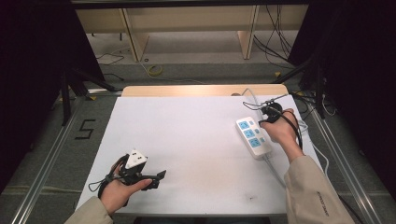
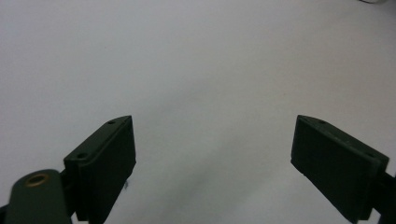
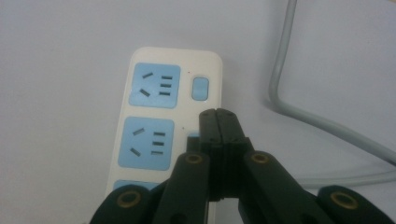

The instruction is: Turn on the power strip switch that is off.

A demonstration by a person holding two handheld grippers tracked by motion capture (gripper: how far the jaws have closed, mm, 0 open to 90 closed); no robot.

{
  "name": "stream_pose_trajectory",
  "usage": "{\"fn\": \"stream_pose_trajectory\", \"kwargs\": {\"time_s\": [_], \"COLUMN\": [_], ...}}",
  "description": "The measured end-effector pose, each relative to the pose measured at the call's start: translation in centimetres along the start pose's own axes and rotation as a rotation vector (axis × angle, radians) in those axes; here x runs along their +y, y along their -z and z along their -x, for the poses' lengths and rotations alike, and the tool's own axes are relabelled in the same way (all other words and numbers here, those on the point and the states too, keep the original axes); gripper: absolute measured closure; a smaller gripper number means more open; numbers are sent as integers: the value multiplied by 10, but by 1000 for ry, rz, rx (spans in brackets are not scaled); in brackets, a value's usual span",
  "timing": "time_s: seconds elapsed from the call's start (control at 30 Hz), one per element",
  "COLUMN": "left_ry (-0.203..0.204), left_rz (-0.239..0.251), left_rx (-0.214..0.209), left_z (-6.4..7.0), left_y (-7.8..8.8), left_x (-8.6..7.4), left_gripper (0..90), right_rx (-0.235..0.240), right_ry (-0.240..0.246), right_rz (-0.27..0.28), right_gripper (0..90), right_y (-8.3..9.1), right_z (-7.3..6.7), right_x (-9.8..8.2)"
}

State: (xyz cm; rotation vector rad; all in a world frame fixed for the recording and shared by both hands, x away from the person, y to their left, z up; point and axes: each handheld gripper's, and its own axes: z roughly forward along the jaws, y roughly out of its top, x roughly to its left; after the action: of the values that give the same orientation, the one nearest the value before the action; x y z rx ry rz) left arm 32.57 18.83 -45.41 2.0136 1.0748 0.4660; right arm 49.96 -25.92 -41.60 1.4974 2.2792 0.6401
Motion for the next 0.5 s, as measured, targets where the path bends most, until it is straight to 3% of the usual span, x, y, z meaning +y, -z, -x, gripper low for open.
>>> {"fn": "stream_pose_trajectory", "kwargs": {"time_s": [0.5], "left_ry": [-6], "left_rz": [-9], "left_rx": [1], "left_z": [1], "left_y": [0], "left_x": [0], "left_gripper": [130], "right_rx": [10], "right_ry": [3], "right_rz": [-54], "right_gripper": [900], "right_y": [-13], "right_z": [-1], "right_x": [2]}}
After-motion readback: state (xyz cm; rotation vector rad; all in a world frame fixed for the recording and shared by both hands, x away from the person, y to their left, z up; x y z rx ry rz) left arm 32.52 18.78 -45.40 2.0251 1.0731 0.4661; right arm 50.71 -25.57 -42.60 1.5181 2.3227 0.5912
